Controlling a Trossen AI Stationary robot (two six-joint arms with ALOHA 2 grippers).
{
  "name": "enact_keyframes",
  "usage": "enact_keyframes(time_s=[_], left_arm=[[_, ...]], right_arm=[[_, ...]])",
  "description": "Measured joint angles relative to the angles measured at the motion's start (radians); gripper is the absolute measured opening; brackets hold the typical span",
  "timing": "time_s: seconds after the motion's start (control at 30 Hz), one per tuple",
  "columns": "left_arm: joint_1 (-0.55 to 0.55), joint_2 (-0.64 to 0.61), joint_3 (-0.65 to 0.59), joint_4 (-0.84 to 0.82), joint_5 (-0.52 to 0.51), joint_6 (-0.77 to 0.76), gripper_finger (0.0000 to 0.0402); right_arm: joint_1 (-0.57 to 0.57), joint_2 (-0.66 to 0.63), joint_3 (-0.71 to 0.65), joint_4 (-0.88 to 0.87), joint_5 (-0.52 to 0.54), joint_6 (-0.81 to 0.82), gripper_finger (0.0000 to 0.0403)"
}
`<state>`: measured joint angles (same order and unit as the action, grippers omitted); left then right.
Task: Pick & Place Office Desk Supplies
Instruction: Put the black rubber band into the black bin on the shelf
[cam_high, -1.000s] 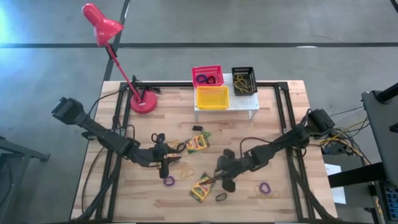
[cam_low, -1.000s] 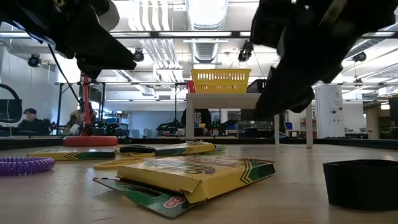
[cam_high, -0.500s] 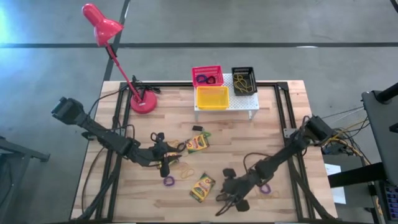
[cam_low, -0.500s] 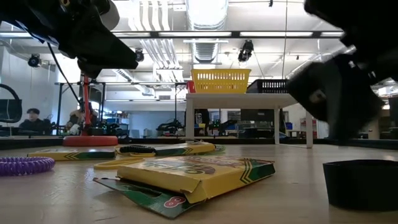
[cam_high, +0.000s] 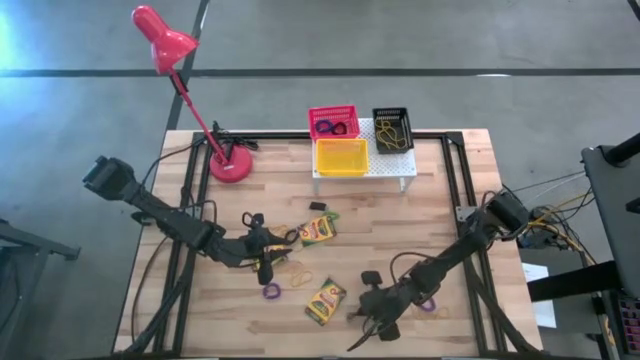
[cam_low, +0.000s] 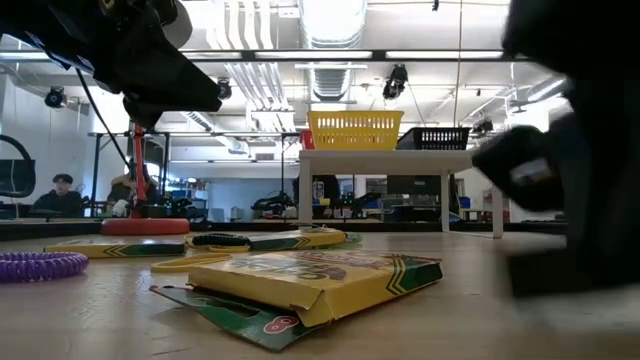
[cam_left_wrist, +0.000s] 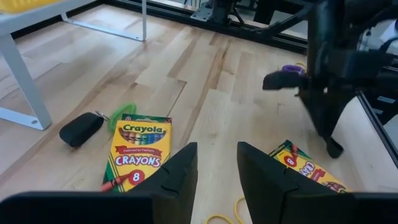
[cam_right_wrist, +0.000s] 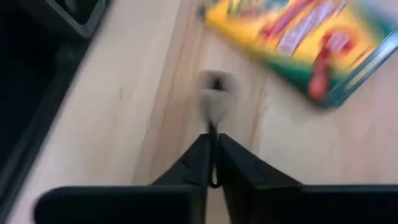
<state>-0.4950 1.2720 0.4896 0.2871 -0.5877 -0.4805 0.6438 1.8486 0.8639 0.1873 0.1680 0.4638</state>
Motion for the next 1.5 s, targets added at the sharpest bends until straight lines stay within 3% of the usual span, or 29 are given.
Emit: enact_keyframes(time_s=[0.07,0.13,0.33,0.4,0.47,0.67,0.8,0.93,1.13,1.33,1.5], left_arm=[[0.000,0.000,0.000,0.000,-0.001,0.001,0.0119],[0.000,0.000,0.000,0.000,-0.012,0.010,0.0119],[0.000,0.000,0.000,0.004,-0.038,0.035,0.0119],[0.000,0.000,0.000,0.004,-0.037,0.035,0.0119],[0.000,0.000,0.000,0.004,-0.038,0.035,0.0119],[0.000,0.000,0.000,0.000,-0.037,0.036,0.0119],[0.000,0.000,0.000,0.000,-0.037,0.035,0.0119],[0.000,0.000,0.000,0.000,-0.041,0.037,0.0119],[0.000,0.000,0.000,-0.001,-0.041,0.037,0.0119],[0.000,0.000,0.000,-0.001,-0.041,0.035,0.0119],[0.000,0.000,0.000,-0.002,-0.041,0.035,0.0119]], right_arm=[[-0.007,-0.047,0.011,-0.016,0.071,-0.033,0.0016],[-0.022,-0.104,0.018,-0.026,0.223,-0.112,0.0015],[-0.158,-0.346,0.016,-0.029,0.862,-0.291,0.0014],[-0.255,-0.460,0.015,-0.052,0.910,-0.301,0.0014],[-0.378,-0.579,0.016,-0.102,0.828,-0.262,0.0014],[-0.880,-0.813,0.015,-0.407,0.335,-0.090,0.0013],[-1.185,-0.835,0.015,-0.570,0.097,-0.051,0.0013],[-1.327,-0.784,0.015,-0.606,-0.078,-0.080,0.0013],[-1.343,-0.684,0.053,-0.606,-0.089,-0.147,0.0013],[-1.344,-0.572,0.167,-0.739,0.094,-0.172,0.0013],[-1.350,-0.488,0.268,-0.829,0.097,-0.202,0.0040]])
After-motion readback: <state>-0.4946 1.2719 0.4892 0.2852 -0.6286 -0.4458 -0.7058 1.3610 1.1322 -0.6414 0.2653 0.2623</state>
